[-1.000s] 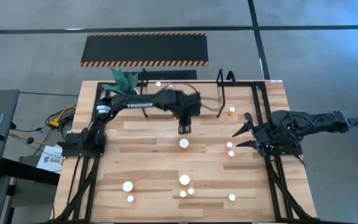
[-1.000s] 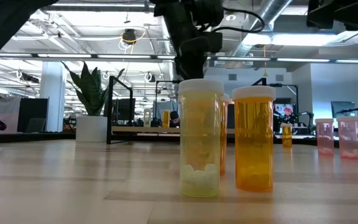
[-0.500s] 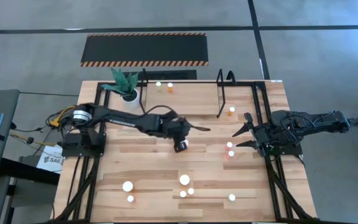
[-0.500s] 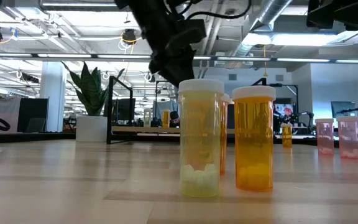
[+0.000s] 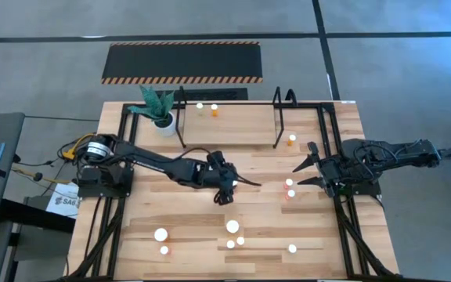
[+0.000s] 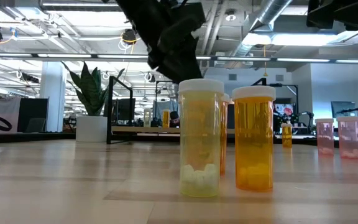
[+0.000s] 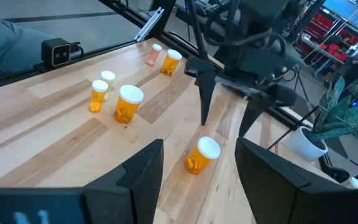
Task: Pick and place medicine bottles onto shelf by color
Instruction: Put the top right big orange pill bottle on the shelf
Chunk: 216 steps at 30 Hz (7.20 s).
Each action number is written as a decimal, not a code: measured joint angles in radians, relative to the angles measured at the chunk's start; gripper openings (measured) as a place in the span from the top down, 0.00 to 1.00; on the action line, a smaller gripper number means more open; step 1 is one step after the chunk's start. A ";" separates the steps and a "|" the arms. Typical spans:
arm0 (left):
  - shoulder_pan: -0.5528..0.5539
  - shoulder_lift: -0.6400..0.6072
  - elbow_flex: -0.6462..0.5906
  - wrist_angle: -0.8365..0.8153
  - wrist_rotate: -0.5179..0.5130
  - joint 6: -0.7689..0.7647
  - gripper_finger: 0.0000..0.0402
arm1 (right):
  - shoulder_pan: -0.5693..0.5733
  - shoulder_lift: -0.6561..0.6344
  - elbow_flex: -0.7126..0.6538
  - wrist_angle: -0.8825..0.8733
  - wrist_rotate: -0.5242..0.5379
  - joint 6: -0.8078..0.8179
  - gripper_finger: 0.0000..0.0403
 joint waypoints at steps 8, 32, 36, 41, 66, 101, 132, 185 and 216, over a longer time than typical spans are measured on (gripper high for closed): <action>0.009 0.000 -0.142 0.221 0.046 0.057 0.24 | 0.000 0.000 0.000 0.000 0.000 0.000 0.45; 0.054 0.029 -0.298 0.475 0.155 -0.033 0.24 | 0.000 0.000 0.000 0.000 0.000 0.000 0.45; 0.054 0.068 -0.296 0.519 0.166 -0.043 0.24 | 0.000 0.000 0.000 -0.002 0.000 0.000 0.45; 0.055 0.077 -0.295 0.547 0.170 -0.008 0.24 | 0.000 0.000 -0.001 -0.008 0.000 0.000 0.45; 0.077 0.077 -0.195 0.546 0.199 0.036 0.51 | 0.000 0.000 -0.001 -0.023 0.000 0.000 0.45; 0.538 0.128 0.046 0.300 0.134 -0.026 0.55 | 0.000 0.000 -0.001 -0.022 0.000 0.000 0.45; 0.616 0.169 0.047 0.375 0.139 -0.078 0.55 | 0.000 0.000 0.000 -0.031 0.000 0.000 0.45; 0.656 0.183 0.048 0.366 0.181 0.009 0.55 | 0.000 0.000 0.000 -0.034 0.000 0.000 0.45; 0.667 0.187 0.049 0.409 0.172 -0.029 0.54 | 0.000 0.000 0.000 -0.034 0.000 0.000 0.45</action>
